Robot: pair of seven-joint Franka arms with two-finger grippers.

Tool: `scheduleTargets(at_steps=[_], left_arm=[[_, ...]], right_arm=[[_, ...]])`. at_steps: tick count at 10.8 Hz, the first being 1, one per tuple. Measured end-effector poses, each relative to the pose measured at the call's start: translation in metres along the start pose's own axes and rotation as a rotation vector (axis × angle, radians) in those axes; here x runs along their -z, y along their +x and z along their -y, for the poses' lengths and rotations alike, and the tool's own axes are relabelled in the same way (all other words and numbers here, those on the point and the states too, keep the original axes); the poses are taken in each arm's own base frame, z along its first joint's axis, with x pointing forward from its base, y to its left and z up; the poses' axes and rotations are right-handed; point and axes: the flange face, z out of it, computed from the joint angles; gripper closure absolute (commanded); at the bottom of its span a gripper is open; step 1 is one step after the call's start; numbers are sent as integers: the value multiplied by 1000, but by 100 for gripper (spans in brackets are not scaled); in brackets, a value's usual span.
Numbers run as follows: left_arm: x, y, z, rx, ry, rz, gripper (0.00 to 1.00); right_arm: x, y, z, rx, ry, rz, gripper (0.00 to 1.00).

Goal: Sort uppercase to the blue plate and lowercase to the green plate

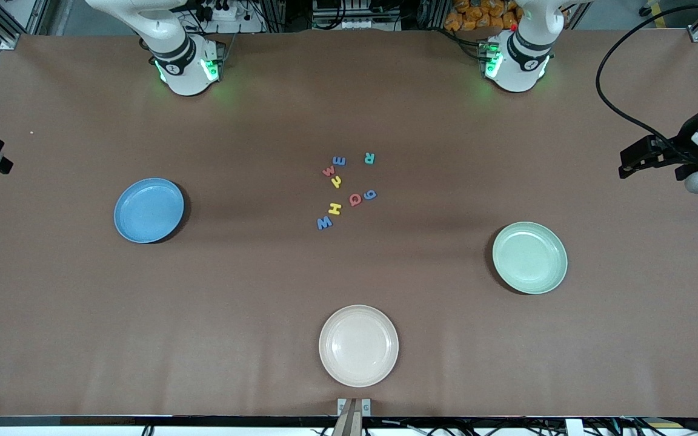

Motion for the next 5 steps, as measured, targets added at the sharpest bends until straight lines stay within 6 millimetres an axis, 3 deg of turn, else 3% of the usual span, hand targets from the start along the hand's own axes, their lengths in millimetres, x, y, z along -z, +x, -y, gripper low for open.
scheduleTargets(at_steps=[5], left_arm=[[-1,0,1,37,0,1,0]], right_arm=[[0,-1,-13,-20,-14,1,0]])
